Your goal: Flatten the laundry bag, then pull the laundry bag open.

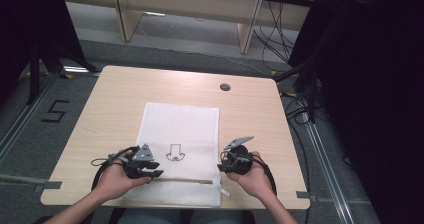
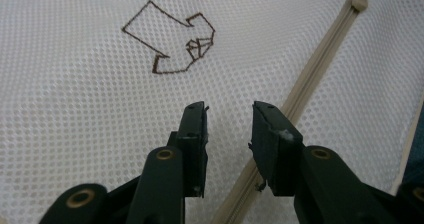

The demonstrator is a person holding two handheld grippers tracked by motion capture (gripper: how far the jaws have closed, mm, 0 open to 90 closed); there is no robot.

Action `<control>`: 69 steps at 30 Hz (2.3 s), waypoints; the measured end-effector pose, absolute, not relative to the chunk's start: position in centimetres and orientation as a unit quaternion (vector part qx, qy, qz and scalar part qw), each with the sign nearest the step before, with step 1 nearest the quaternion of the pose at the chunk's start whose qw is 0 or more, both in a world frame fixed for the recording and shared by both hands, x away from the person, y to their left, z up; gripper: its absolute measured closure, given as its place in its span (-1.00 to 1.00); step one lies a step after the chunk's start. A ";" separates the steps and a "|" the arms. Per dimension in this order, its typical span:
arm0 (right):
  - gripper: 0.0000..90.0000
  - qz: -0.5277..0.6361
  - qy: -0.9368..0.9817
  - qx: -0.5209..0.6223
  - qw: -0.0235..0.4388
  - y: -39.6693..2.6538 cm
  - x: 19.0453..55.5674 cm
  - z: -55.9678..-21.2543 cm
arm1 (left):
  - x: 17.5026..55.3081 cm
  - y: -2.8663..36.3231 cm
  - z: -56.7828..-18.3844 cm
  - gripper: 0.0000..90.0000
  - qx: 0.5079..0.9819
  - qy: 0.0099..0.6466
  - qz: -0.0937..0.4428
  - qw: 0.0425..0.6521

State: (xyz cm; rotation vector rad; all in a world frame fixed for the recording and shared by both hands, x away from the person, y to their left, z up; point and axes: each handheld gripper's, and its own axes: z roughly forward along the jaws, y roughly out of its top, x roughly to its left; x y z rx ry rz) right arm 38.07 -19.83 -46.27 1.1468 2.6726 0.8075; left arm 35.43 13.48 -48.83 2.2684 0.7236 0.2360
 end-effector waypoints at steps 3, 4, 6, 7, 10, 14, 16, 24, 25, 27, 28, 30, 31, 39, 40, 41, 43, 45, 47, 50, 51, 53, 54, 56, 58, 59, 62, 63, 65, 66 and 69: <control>0.61 0.266 0.882 0.384 0.060 -20.1 38.0 -46.2 | 35.4 13.5 -48.9 0.42 0.886 0.276 0.100 0.359; 0.60 0.268 0.884 0.378 0.066 -20.2 38.0 -46.2 | 35.4 13.5 -49.0 0.43 0.885 0.276 0.102 0.360; 0.58 0.270 0.881 0.382 0.072 -20.2 38.0 -46.1 | 35.4 13.6 -49.1 0.42 0.882 0.283 0.092 0.366; 0.57 0.271 0.881 0.381 0.071 -20.2 37.9 -46.0 | 35.5 13.7 -49.1 0.42 0.883 0.280 0.098 0.363; 0.57 0.263 0.880 0.390 0.068 -20.1 37.7 -45.8 | 35.4 13.6 -49.0 0.40 0.880 0.283 0.098 0.370; 0.61 0.259 0.889 0.373 0.060 -19.9 37.7 -45.9 | 35.2 13.4 -49.0 0.34 0.879 0.271 0.089 0.382; 0.65 0.253 0.897 0.358 0.053 -19.6 37.6 -46.0 | 35.2 13.3 -48.9 0.28 0.878 0.270 0.091 0.385; 0.72 0.239 0.908 0.342 0.033 -18.7 37.2 -46.4 | 35.3 12.6 -48.3 0.22 0.872 0.269 0.082 0.400; 0.73 0.239 0.908 0.342 0.034 -18.6 37.1 -46.4 | 35.4 12.5 -48.2 0.20 0.873 0.260 0.086 0.404; 0.78 0.233 0.908 0.346 0.029 -18.5 36.9 -46.4 | 35.5 11.9 -48.1 0.17 0.865 0.275 0.079 0.413; 0.80 0.231 0.910 0.344 0.026 -18.5 36.9 -46.3 | 35.6 11.6 -48.0 0.16 0.866 0.267 0.078 0.415; 0.88 0.227 0.911 0.343 0.022 -18.4 36.7 -46.2 | 35.5 10.5 -47.7 0.15 0.864 0.260 0.075 0.424; 0.88 0.227 0.911 0.343 0.022 -18.4 36.7 -46.2 | 35.5 10.5 -47.7 0.15 0.864 0.260 0.075 0.424; 0.90 0.220 0.911 0.349 0.011 -18.3 36.6 -46.6 | 35.8 8.5 -47.2 0.15 0.875 0.227 0.077 0.421; 0.90 0.219 0.911 0.350 0.007 -18.3 36.5 -46.7 | 35.9 8.4 -47.2 0.15 0.875 0.229 0.075 0.420; 0.90 0.219 0.911 0.350 0.006 -18.3 36.5 -46.7 | 35.9 8.2 -47.3 0.15 0.872 0.233 0.069 0.425; 0.91 0.217 0.908 0.359 -0.002 -18.2 36.3 -46.8 | 36.1 8.0 -47.2 0.14 0.877 0.222 0.073 0.420; 0.92 0.217 0.909 0.356 0.001 -18.2 36.4 -46.8 | 36.2 7.6 -47.3 0.14 0.877 0.224 0.066 0.420; 0.96 0.216 0.908 0.359 -0.003 -18.0 36.4 -47.0 | 36.2 7.1 -47.3 0.14 0.880 0.220 0.064 0.415; 0.99 0.212 0.906 0.366 -0.010 -17.9 36.3 -47.0 | 36.2 6.4 -47.3 0.16 0.881 0.217 0.060 0.415; 0.99 0.212 0.906 0.366 -0.010 -17.9 36.3 -47.0 | 36.2 6.4 -47.3 0.16 0.881 0.217 0.060 0.415; 1.00 0.214 0.908 0.360 -0.006 -18.0 36.5 -47.0 | 36.4 6.0 -47.3 0.18 0.887 0.205 0.063 0.410; 1.00 0.213 0.908 0.361 -0.008 -18.0 36.5 -47.0 | 36.3 5.8 -47.4 0.20 0.884 0.214 0.056 0.412; 1.00 0.212 0.906 0.366 -0.008 -18.0 36.5 -47.1 | 36.4 5.6 -47.4 0.30 0.885 0.211 0.054 0.412; 1.00 0.209 0.905 0.369 -0.012 -18.0 36.5 -47.2 | 36.5 5.4 -47.4 0.32 0.884 0.212 0.052 0.413; 1.00 0.209 0.905 0.369 -0.012 -18.0 36.5 -47.2 | 36.6 5.4 -47.4 0.32 0.887 0.206 0.052 0.409; 1.00 0.208 0.902 0.378 -0.019 -17.9 36.4 -47.2 | 36.7 5.0 -47.5 0.33 0.888 0.208 0.050 0.408; 1.00 0.208 0.902 0.378 -0.019 -17.9 36.4 -47.2 | 36.7 5.0 -47.5 0.33 0.888 0.208 0.050 0.408; 1.00 0.208 0.906 0.369 -0.014 -17.9 36.5 -47.3 | 36.7 4.7 -47.6 0.33 0.890 0.205 0.044 0.405; 1.00 0.208 0.907 0.366 -0.011 -17.9 36.5 -47.3 | 36.6 4.4 -47.7 0.34 0.891 0.202 0.042 0.405; 1.00 0.206 0.907 0.368 -0.015 -17.8 36.5 -47.4 | 36.4 3.8 -47.9 0.36 0.896 0.191 0.035 0.398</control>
